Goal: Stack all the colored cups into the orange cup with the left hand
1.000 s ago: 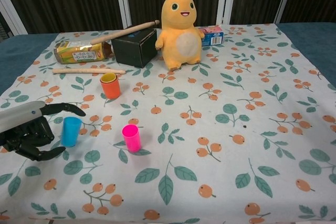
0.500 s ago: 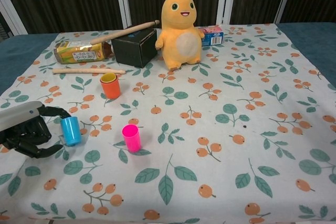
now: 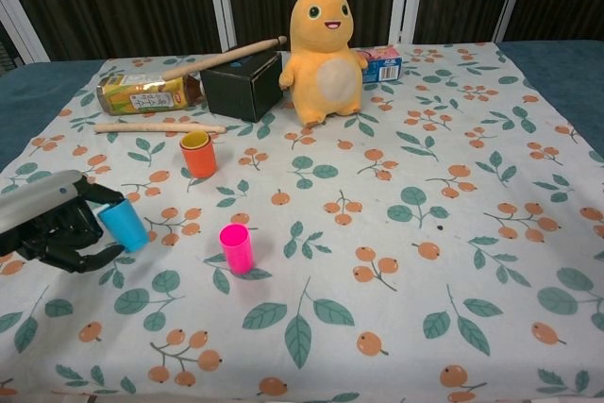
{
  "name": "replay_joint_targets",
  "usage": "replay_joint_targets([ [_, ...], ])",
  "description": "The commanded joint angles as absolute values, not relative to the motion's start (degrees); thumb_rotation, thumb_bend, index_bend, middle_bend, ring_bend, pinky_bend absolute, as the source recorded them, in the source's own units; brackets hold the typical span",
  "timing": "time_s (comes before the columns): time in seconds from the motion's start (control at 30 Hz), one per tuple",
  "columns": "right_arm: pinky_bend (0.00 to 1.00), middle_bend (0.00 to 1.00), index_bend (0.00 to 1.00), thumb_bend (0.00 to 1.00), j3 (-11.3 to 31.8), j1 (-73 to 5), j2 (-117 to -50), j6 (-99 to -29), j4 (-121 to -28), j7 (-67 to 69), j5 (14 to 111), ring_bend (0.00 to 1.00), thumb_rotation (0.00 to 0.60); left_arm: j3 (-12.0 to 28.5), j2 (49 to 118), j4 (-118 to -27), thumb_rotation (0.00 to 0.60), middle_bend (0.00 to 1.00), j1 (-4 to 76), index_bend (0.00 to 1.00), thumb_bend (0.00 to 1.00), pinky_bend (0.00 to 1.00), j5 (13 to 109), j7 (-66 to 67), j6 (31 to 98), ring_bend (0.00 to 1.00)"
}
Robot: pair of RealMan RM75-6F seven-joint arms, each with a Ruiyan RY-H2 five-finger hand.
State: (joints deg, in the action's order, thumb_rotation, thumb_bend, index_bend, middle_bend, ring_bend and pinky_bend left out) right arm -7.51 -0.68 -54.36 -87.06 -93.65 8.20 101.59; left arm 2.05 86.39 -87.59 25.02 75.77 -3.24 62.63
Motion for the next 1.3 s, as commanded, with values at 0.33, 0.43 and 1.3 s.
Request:
replay_joint_targets([
  [0.33,0.0,0.0,0.0,0.12,-7.45,-0.8,-54.42,-86.68,-93.84,7.87,101.3,0.0,0.6,13.47,92.89,-84.02,0.6,1.0,29.3,0.79,0.61,1.0,76.24,7.37,71.39,1.0],
  [0.43,0.0,0.0,0.0,0.12,-7.28,-0.85,-54.32,-86.65,-93.9,8.11,100.96,0.0,0.6,15.93,95.29,-81.66,0.6,1.0,31.53,0.79,0.61,1.0,75.0,10.29,71.31,1.0],
  [1.3,0.0,0.0,0.0,0.12,-6.68,-0.96,-53.02,-86.91,-93.54,11.36,99.61,0.0,0.6,18.89,112.9,-56.34,0.6,1.0,42.47,0.77,0.58,1.0,69.36,21.52,68.85,1.0],
])
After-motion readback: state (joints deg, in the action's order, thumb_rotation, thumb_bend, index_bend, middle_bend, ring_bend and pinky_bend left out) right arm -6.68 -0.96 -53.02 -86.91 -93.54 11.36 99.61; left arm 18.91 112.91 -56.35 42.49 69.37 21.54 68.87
